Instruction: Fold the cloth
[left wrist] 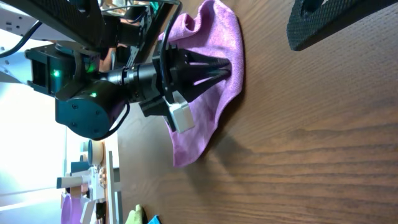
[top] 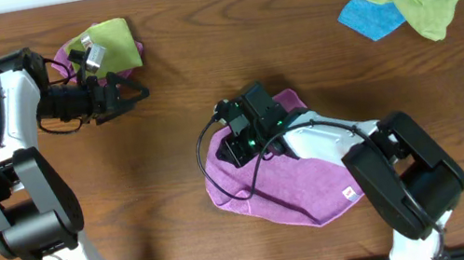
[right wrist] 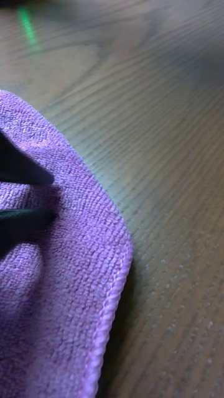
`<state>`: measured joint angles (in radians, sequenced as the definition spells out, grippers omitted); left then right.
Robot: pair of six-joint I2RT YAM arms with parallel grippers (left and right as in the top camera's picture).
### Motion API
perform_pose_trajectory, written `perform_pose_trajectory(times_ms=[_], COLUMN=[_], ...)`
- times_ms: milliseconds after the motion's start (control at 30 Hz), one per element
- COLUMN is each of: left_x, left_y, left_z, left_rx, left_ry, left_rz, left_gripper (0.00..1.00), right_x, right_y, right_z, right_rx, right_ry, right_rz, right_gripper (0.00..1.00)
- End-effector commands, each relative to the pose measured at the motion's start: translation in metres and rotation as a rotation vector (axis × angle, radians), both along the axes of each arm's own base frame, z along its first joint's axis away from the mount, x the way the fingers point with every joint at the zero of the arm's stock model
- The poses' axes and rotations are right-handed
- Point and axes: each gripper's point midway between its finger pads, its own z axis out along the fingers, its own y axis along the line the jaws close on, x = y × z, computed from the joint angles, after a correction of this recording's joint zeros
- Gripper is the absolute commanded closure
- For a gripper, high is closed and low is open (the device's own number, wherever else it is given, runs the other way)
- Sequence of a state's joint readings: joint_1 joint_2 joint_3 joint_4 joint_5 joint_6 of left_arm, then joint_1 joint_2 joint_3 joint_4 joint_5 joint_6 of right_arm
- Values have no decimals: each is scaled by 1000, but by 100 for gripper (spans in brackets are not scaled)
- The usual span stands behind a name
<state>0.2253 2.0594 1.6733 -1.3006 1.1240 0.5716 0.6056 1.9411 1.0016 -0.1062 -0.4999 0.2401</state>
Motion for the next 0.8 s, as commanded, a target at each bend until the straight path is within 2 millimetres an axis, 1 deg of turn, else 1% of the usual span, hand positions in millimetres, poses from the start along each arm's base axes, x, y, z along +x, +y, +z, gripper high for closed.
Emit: perform_pose_trajectory(times_ms=[0,67,200,300,400,567,633,667,700,767], left_x=[3,3,3,3,3,4,4,4,4,4], left_y=[1,1,1,1,1,0,0,0,0,0], left_z=[2,2,2,2,3,5,5,5,5,4], left_rx=[6,6,6,5,-2,-10,-10,-10,-10,-9], left_ry=[2,3,6,6,5,2,2,2,3,2], left_rz=[7,7,9,9,10,12,12,12,12,11], left_gripper=[5,4,5,5,5,5,4,5,4,5], right_x=[5,14,42,72,100,150,167,173,178,183], right_y=[2,0,-7,-18,-26,-32,-33,-33,-33,-31], right_z=[-10,-12,-9,-2,2,-6,-8,-6,0,19], right_rx=[-24,-43,-83,-120,-127,-130,-132,-138,-144,-150], right_ry=[-6,-46,-157,-257,-321,-344,-345,-348,-348,-361], right_rz=[-22,-46,-117,-199,-244,-295,-310,-306,-304,-286], right_gripper=[93,96,98,95,94,95,97,99,99,99])
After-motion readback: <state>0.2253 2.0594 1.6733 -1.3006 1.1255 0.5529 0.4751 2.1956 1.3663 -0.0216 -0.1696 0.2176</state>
